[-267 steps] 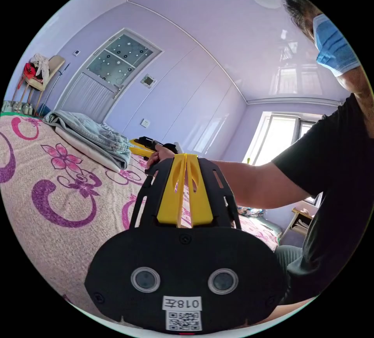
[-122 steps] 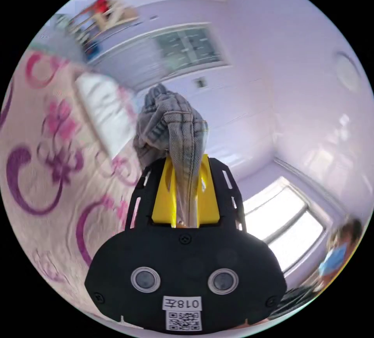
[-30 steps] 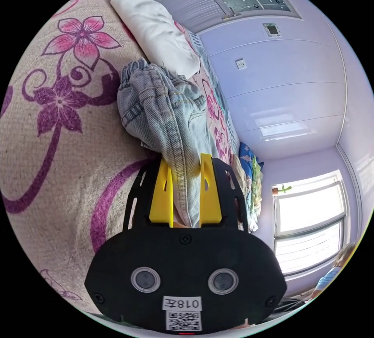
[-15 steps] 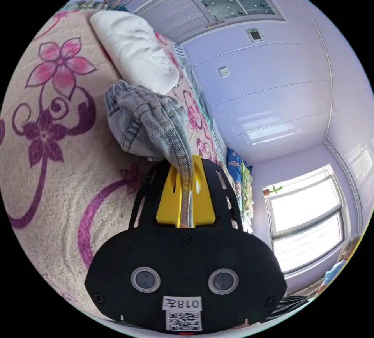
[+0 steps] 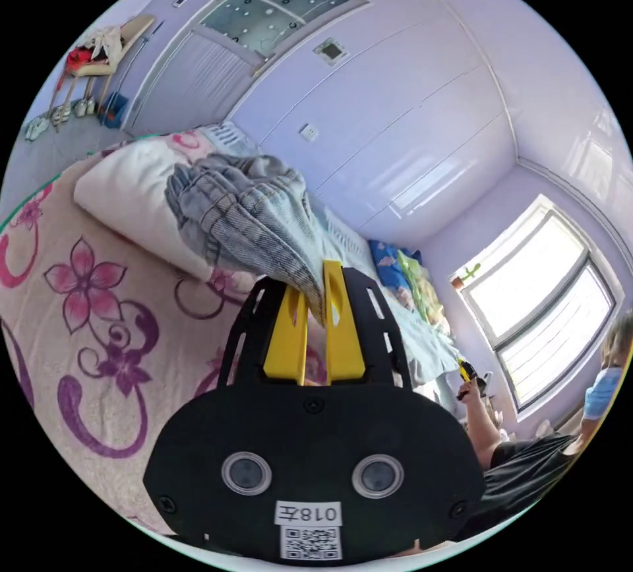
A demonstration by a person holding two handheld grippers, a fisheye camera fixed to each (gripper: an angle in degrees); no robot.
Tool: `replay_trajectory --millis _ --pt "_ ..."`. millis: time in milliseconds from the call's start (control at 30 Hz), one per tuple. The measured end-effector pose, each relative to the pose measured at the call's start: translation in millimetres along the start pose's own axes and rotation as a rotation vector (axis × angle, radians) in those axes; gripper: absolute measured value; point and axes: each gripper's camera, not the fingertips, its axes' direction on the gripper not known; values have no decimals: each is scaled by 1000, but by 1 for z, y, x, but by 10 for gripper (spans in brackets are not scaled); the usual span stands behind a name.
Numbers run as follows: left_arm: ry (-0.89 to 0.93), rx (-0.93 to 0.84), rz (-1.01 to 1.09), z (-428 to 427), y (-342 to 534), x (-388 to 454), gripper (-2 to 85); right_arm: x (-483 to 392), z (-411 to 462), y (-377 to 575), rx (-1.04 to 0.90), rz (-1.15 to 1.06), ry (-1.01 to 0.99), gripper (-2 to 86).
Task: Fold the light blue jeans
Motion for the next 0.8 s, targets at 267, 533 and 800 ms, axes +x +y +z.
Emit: replay_trajectory --millis 267,533,800 --pt "57 -95 -404 48 88 -107 48 110 89 102 -146 489 1 15" --pt "-167 -155 -186 19 59 -34 77 88 109 99 -363 348 207 55" --pt "-485 -168 438 61 16 150 68 -6 143 121 -406 -255 449 63"
